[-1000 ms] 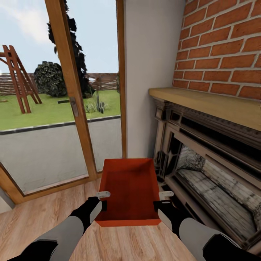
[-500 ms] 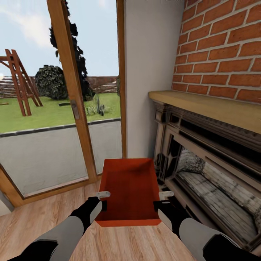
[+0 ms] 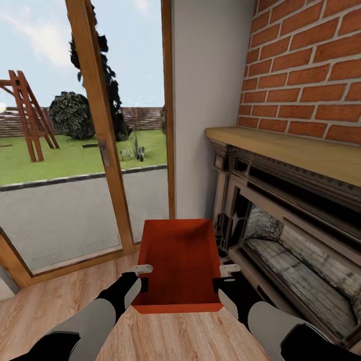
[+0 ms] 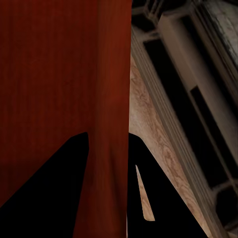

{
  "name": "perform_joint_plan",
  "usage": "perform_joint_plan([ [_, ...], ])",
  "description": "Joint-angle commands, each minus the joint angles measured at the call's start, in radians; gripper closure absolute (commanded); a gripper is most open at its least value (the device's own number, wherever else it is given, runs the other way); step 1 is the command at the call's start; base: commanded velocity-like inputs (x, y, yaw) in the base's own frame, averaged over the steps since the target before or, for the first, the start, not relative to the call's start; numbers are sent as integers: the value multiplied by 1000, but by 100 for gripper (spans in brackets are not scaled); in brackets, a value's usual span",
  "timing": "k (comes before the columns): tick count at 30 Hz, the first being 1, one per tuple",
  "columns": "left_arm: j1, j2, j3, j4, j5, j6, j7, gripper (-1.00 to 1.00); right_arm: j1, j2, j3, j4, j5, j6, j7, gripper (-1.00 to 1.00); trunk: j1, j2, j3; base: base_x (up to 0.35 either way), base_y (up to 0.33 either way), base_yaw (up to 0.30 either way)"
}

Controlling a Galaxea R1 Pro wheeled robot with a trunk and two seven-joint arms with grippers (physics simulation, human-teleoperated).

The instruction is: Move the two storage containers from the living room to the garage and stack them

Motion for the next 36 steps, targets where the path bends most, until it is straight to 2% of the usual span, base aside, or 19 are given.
perform_joint_plan([
  [1, 0, 3, -9, 1, -8, 10, 30, 100, -2, -1, -3, -5, 20, -1, -8, 100, 1, -2, -2, 0, 0, 0],
  [16, 0, 3, -9, 1, -8, 10, 30, 100, -2, -1, -3, -5, 18, -1, -7, 100, 1, -2, -2, 0, 0, 19],
  [36, 0, 3, -9, 1, -9, 10, 30, 100, -2, -1, -3, -5, 19, -1, -8, 100, 1, -2, 5, 0, 0, 293],
])
